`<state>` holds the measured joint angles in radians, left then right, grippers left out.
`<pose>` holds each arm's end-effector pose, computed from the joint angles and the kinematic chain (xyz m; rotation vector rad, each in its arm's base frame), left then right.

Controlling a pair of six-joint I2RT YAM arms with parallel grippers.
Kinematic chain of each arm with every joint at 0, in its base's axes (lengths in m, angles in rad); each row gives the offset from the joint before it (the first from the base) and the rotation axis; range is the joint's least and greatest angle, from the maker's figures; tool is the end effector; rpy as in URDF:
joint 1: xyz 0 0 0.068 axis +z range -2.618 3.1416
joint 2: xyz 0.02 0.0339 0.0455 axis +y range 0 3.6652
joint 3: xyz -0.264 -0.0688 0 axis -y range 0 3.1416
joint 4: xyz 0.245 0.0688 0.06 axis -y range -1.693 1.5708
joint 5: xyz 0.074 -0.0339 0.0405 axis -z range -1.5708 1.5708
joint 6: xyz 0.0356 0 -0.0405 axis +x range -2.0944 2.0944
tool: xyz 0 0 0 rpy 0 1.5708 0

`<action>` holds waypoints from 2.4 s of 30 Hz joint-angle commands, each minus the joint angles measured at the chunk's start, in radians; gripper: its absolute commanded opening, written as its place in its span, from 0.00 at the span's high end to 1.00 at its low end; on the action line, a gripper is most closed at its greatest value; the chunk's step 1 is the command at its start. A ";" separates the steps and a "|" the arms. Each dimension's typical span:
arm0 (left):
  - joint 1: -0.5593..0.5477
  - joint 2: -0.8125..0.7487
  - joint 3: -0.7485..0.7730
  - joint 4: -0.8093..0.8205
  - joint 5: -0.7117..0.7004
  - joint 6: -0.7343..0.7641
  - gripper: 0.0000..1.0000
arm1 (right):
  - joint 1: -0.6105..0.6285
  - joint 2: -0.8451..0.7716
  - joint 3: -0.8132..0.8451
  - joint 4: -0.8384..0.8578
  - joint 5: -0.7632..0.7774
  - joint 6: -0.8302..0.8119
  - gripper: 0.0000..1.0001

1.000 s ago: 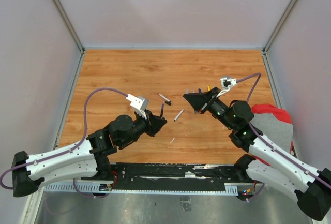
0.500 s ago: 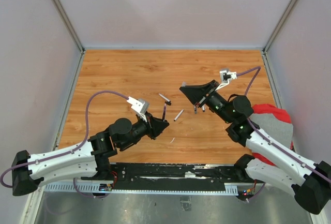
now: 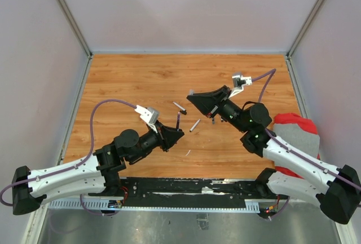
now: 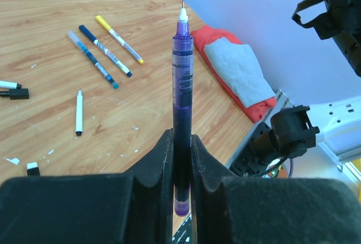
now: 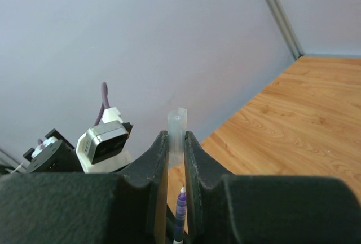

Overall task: Insert the pens into the pen caps
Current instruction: Insert the pen cap onto the pen.

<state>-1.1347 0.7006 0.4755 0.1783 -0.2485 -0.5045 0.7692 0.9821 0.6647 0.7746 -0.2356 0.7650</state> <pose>0.0835 -0.1584 0.2824 0.3365 1.6905 -1.0478 0.1540 0.1606 0.3615 -0.2374 1.2345 1.4822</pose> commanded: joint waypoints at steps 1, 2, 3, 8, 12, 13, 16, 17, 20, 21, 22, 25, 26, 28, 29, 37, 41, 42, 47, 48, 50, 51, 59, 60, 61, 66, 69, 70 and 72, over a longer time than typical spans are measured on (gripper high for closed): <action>-0.008 -0.001 -0.005 0.048 0.013 0.015 0.99 | 0.046 0.008 0.022 0.029 -0.020 0.004 0.99; -0.008 0.001 -0.005 0.050 0.016 0.015 0.99 | 0.049 0.011 0.022 0.023 -0.021 0.006 0.99; -0.009 0.003 -0.005 0.053 0.018 0.015 1.00 | 0.052 0.013 0.023 0.018 -0.022 0.008 0.99; -0.009 0.005 -0.003 0.052 0.021 0.021 1.00 | 0.073 0.016 0.017 -0.004 -0.024 0.010 0.99; -0.008 0.006 -0.003 0.053 0.025 0.023 1.00 | 0.083 0.026 0.009 -0.026 -0.018 0.012 1.00; -0.009 0.007 -0.003 0.054 0.026 0.023 0.99 | 0.086 0.029 0.009 -0.026 -0.021 0.014 0.99; -0.009 0.007 -0.003 0.055 0.028 0.024 0.99 | 0.092 0.036 0.007 -0.032 -0.021 0.016 1.00; -0.008 0.006 -0.003 0.054 0.029 0.024 0.99 | 0.094 0.039 0.008 -0.037 -0.021 0.016 1.00; -0.008 0.005 -0.004 0.052 0.029 0.023 1.00 | 0.097 0.044 0.007 -0.040 -0.022 0.019 0.99; -0.009 0.003 -0.005 0.051 0.029 0.024 1.00 | 0.099 0.045 0.008 -0.042 -0.024 0.020 1.00; -0.008 0.004 -0.005 0.052 0.028 0.023 1.00 | 0.099 0.046 0.009 -0.046 -0.024 0.020 0.99; -0.008 0.002 -0.005 0.052 0.026 0.023 0.99 | 0.101 0.049 0.016 -0.059 -0.031 0.020 1.00; -0.009 0.002 -0.003 0.052 0.026 0.024 0.99 | 0.101 0.049 0.016 -0.063 -0.034 0.021 1.00; -0.008 0.002 -0.002 0.052 0.027 0.024 1.00 | 0.103 0.051 0.016 -0.069 -0.036 0.020 0.99; -0.008 0.003 -0.002 0.052 0.027 0.026 0.99 | 0.105 0.051 0.014 -0.072 -0.036 0.020 0.99; -0.009 0.011 0.003 0.055 0.034 0.027 1.00 | 0.107 0.053 0.005 -0.080 -0.027 0.020 0.99; -0.009 0.010 0.003 0.051 0.032 0.028 0.99 | 0.107 0.056 0.005 -0.085 -0.029 0.022 1.00; -0.009 0.010 0.003 0.051 0.032 0.027 1.00 | 0.107 0.056 0.004 -0.085 -0.030 0.022 1.00; -0.009 0.006 0.002 0.051 0.029 0.027 0.99 | 0.107 0.054 0.000 -0.092 -0.027 0.018 1.00; -0.009 0.007 0.003 0.050 0.029 0.028 1.00 | 0.108 0.053 -0.001 -0.092 -0.027 0.019 0.99; -0.008 0.005 0.003 0.049 0.029 0.029 0.99 | 0.108 0.053 -0.005 -0.093 -0.027 0.019 0.99; -0.010 0.005 0.003 0.049 0.029 0.029 0.99 | 0.108 0.053 -0.009 -0.094 -0.027 0.019 1.00; -0.008 0.007 0.003 0.048 0.029 0.030 0.99 | 0.108 0.045 -0.038 -0.104 -0.013 0.022 0.99; -0.008 0.006 0.003 0.047 0.029 0.030 0.99 | 0.108 0.043 -0.040 -0.106 -0.010 0.021 0.99; -0.009 0.006 0.002 0.049 0.029 0.030 0.99 | 0.109 0.042 -0.042 -0.109 -0.009 0.019 0.99; -0.009 0.005 0.002 0.047 0.027 0.029 0.99 | 0.109 0.042 -0.050 -0.116 -0.010 0.019 1.00; -0.009 0.007 0.002 0.048 0.026 0.030 1.00 | 0.110 0.037 -0.052 -0.114 -0.003 0.015 0.99; -0.008 0.009 0.002 0.049 0.026 0.030 0.99 | 0.109 0.034 -0.050 -0.110 -0.003 0.010 0.99; -0.008 0.011 0.002 0.048 0.028 0.029 1.00 | 0.110 0.024 -0.041 -0.095 -0.015 -0.020 0.99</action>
<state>-1.1351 0.7151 0.4747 0.1680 -0.2203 -0.4938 0.8692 1.0298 0.6346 0.6777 -0.2424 0.7856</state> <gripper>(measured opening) 0.148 0.134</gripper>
